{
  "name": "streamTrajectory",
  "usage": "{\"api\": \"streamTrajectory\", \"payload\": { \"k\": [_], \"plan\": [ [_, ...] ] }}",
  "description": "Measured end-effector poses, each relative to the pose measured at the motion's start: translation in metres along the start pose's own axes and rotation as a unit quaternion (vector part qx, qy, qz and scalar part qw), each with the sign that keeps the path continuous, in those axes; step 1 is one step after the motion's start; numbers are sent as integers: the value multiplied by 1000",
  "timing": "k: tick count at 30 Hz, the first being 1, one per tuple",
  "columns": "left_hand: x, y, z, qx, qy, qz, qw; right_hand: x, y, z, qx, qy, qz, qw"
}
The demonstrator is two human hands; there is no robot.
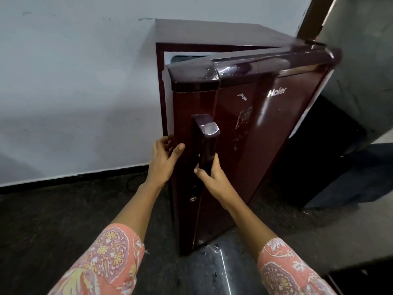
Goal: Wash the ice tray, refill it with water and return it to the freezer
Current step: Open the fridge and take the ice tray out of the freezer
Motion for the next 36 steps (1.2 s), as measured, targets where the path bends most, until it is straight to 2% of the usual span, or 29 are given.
{"api": "streamTrajectory", "payload": {
  "k": [3, 8, 18, 23, 26, 31, 36],
  "plan": [
    [7, 8, 26, -5, -17, -59, 998, -16, 12, 33, 4, 13, -37, 999],
    [38, 54, 75, 77, -60, -147, 984, -51, 32, 88, 13, 62, -79, 995],
    [112, 116, 161, 100, -59, -127, 985, -131, 64, 178, -14, 136, -142, 980],
    [156, 144, 194, 90, -54, -96, 990, -170, 98, 221, -8, 260, -126, 957],
    [184, 158, 212, 101, -77, -100, 987, -185, 110, 244, 4, 315, -104, 943],
    [231, 177, 231, 171, -150, -122, 966, -210, 124, 274, 34, 368, -63, 927],
    [269, 194, 248, 270, -203, -190, 922, -224, 133, 294, 42, 372, -29, 927]
  ]
}}
Point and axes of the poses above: each hand's wrist, its own z-axis away from the middle knuckle, its own x-axis out of the palm, y = z × x, the point moved 8 cm from there along -z, towards the middle knuckle, and after that the axes turned 15 degrees about x, right-handed, at the moved point
